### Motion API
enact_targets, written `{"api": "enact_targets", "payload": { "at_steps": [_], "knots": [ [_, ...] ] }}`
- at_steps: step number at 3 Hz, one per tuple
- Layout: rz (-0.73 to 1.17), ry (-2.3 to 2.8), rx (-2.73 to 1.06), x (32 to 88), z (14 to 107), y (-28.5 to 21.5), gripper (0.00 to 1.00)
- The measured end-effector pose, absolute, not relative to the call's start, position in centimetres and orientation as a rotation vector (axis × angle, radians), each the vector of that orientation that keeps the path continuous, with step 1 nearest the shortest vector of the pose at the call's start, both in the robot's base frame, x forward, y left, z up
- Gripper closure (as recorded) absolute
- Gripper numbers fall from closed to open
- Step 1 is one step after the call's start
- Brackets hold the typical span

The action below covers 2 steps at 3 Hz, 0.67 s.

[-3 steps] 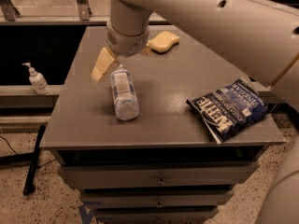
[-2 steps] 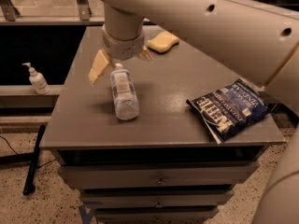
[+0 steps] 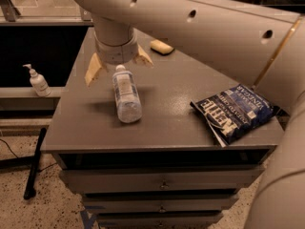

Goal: Place water bottle upright

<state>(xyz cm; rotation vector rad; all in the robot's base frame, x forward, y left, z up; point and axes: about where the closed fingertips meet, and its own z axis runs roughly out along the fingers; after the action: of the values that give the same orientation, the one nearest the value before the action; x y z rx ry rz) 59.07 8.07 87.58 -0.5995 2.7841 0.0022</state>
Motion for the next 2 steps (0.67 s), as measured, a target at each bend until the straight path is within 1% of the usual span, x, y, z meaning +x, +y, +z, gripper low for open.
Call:
{"api": "enact_targets", "payload": {
  "at_steps": [2],
  "knots": [
    [-0.022, 2.824, -0.539, 59.8, 85.4, 7.8, 0.00]
  ]
}}
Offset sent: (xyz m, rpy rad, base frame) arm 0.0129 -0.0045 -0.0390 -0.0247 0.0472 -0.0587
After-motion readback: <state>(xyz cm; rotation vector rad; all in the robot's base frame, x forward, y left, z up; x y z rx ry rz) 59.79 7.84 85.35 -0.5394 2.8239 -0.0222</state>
